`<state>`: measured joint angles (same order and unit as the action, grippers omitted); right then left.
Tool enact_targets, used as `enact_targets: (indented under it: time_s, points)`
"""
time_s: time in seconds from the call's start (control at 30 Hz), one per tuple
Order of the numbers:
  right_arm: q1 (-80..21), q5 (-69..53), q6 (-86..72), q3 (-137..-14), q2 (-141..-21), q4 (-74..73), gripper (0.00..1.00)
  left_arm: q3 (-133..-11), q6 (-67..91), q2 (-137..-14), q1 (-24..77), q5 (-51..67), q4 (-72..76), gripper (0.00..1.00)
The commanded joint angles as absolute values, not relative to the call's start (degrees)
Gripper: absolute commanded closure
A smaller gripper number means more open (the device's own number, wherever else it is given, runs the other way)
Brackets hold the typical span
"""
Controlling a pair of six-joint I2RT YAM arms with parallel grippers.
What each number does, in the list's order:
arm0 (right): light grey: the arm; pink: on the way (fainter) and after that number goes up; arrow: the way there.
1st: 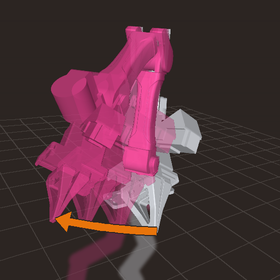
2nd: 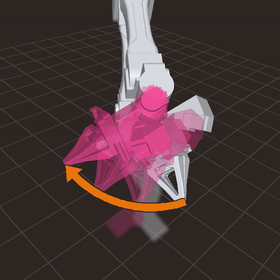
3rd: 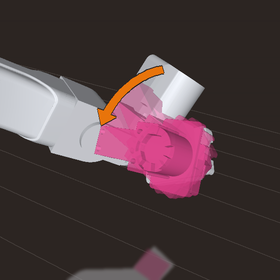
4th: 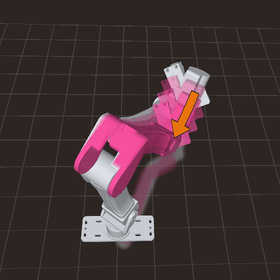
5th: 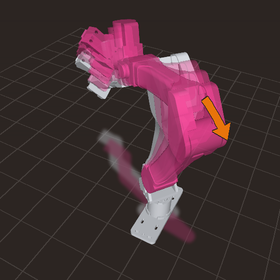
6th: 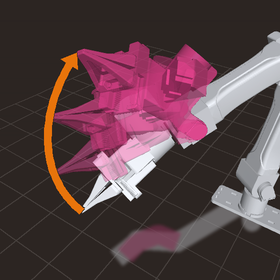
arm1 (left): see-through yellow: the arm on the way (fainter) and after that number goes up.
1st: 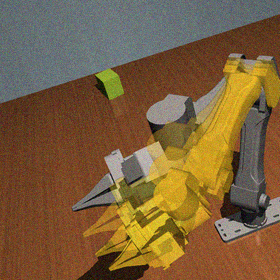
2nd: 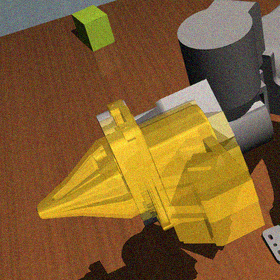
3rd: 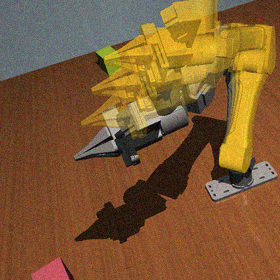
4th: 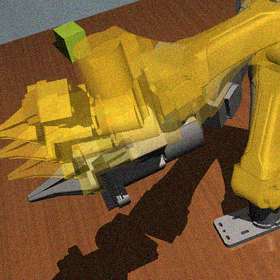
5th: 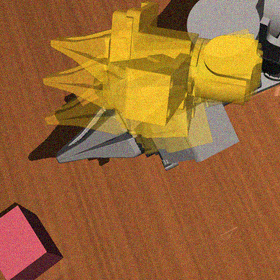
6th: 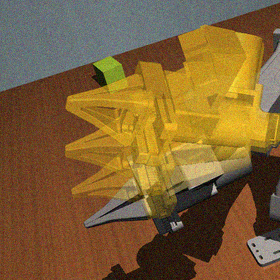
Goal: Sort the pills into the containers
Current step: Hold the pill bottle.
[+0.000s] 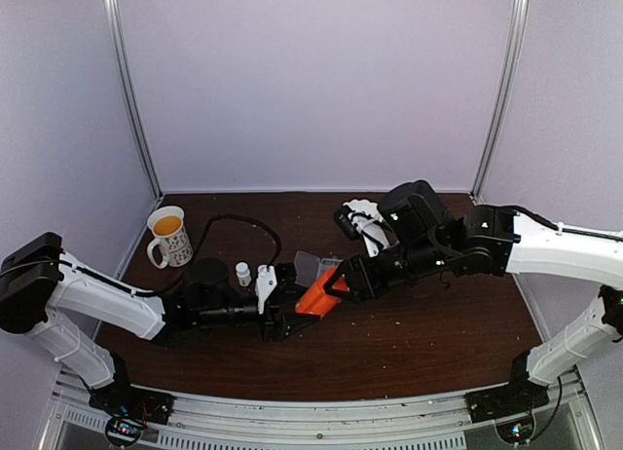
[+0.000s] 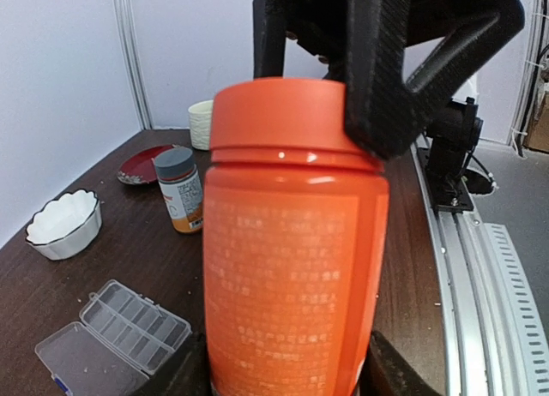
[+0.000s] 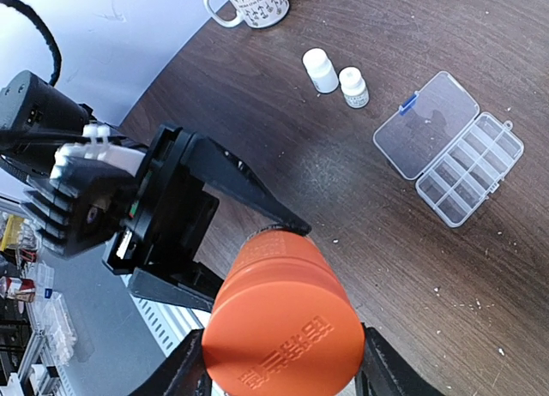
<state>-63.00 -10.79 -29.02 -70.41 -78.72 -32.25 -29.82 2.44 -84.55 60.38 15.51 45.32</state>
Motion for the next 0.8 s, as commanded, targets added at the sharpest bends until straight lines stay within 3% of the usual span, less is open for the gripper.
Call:
enact_targets:
  time_s: [0.0,0.13,0.4,0.63,0.77]
  points:
    - [-62.83,-12.6,-29.47,-69.21,-76.39,-29.04,0.6,-30.76,2.19,-82.84,60.55,18.86,47.83,0.5]
    - [-62.43,-14.77,-28.61,-67.42,-75.76,-26.55,0.62,-29.7,2.28,-80.92,60.55,22.39,48.11,0.6]
    - [-62.23,-24.14,-15.92,-65.26,-75.05,-22.11,0.66,-31.19,4.06,-74.86,57.66,35.36,39.39,0.61]
    - [-62.31,-28.14,-2.07,-68.68,-76.78,-24.4,0.64,-39.23,5.24,-72.85,52.92,55.4,24.21,0.68]
    - [-62.58,-28.95,4.0,-68.93,-77.08,-23.65,0.61,-41.49,3.82,-71.54,51.06,60.33,18.8,0.69]
